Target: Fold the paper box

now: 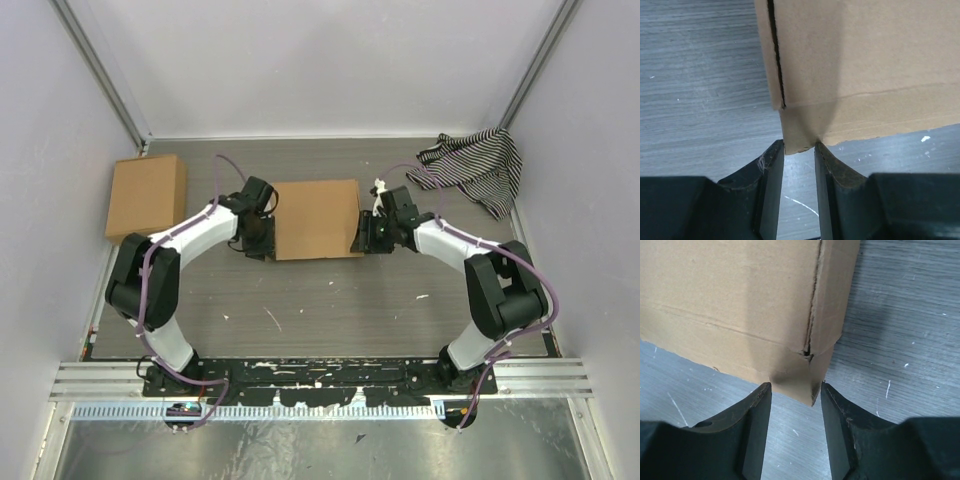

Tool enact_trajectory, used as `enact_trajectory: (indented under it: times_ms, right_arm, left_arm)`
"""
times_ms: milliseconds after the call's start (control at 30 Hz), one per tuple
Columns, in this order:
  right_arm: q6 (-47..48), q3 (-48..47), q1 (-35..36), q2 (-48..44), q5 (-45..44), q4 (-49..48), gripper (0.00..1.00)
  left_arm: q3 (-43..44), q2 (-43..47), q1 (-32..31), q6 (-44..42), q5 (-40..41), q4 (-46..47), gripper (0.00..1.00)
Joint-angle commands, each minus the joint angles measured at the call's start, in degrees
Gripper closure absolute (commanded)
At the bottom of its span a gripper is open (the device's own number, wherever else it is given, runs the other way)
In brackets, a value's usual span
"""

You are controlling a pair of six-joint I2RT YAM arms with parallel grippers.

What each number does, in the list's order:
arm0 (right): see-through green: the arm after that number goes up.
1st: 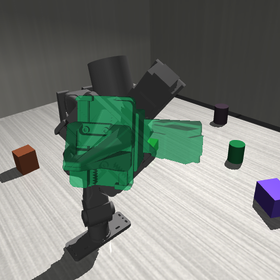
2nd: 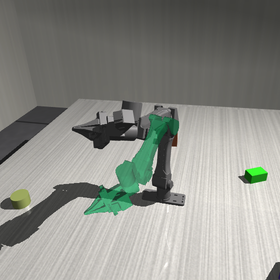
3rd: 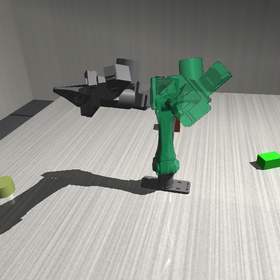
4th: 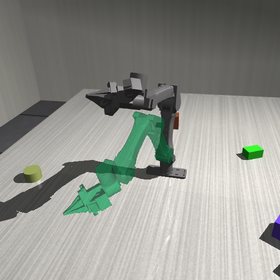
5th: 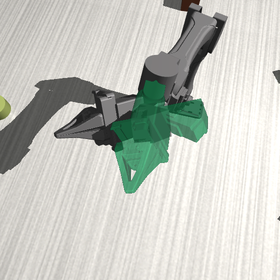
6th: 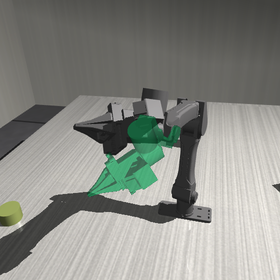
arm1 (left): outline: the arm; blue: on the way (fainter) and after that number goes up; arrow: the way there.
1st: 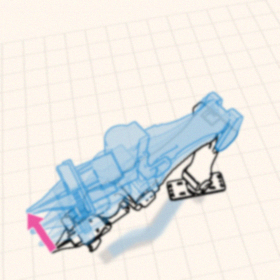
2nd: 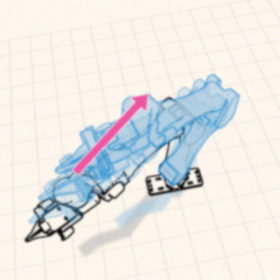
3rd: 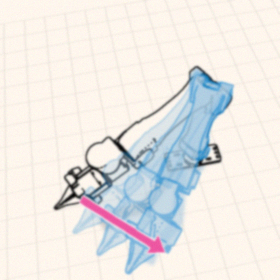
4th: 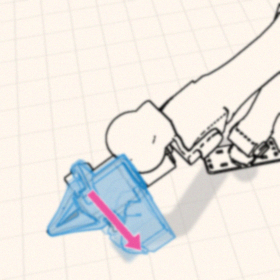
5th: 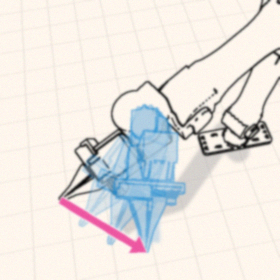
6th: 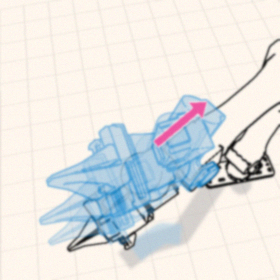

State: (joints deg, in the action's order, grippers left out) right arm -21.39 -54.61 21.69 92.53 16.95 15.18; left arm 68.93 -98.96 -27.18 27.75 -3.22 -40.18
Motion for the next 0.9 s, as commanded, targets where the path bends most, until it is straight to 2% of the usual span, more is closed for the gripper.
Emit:
enact_trajectory:
  times_ms: [0, 133, 300, 400, 500, 533, 633, 667, 867]
  right_arm:
    - [0.5, 1.9, 0.8, -0.4, -5.2, -5.9, 0.51]
    - [1.1, 3.8, 3.3, -4.4, -10.2, -7.7, 0.51]
    - [0.1, 4.4, 10.9, -11.4, -18.3, -7.5, 0.51]
    - [-2.3, 4.4, 15.3, -12.8, -20.3, -10.5, 0.51]
    - [-5.2, 4.5, 17.1, -10.3, -16.6, -16.6, 0.54]
    - [-6.0, 4.0, 17.3, -8.5, -14.9, -18.6, 0.6]
    - [-7.6, 3.2, 18.4, -3.8, -11.1, -24.8, 0.91]
    - [-7.8, 3.3, 19.0, -2.6, -10.8, -26.7, 0.97]
    - [-5.5, 2.3, 23.6, 4.3, -10.9, -34.5, 0.99]
  left_arm:
    - [-3.8, -0.5, -0.2, 1.7, 5.8, 8.4, 0.62]
    - [-7.1, 6.7, -0.7, 2.8, 10.5, 9.4, 0.6]
    - [-7.0, 21.5, -0.9, 3.7, 12.6, 8.9, 0.46]
    - [-3.6, 23.1, -0.9, 2.7, 12.5, 10.0, 0.38]
    - [0.8, 15.8, -0.5, 0.3, 10.7, 13.5, 0.37]
    - [2.9, 12.6, -0.2, -0.1, 9.4, 13.9, 0.38]
    - [9.5, 2.9, 0.5, -0.2, 6.0, 14.8, 0.42]
    - [11.2, 0.5, 0.5, 0.0, 5.3, 15.5, 0.42]
    - [17.3, -9.0, 0.7, 1.7, 2.4, 18.7, 0.42]
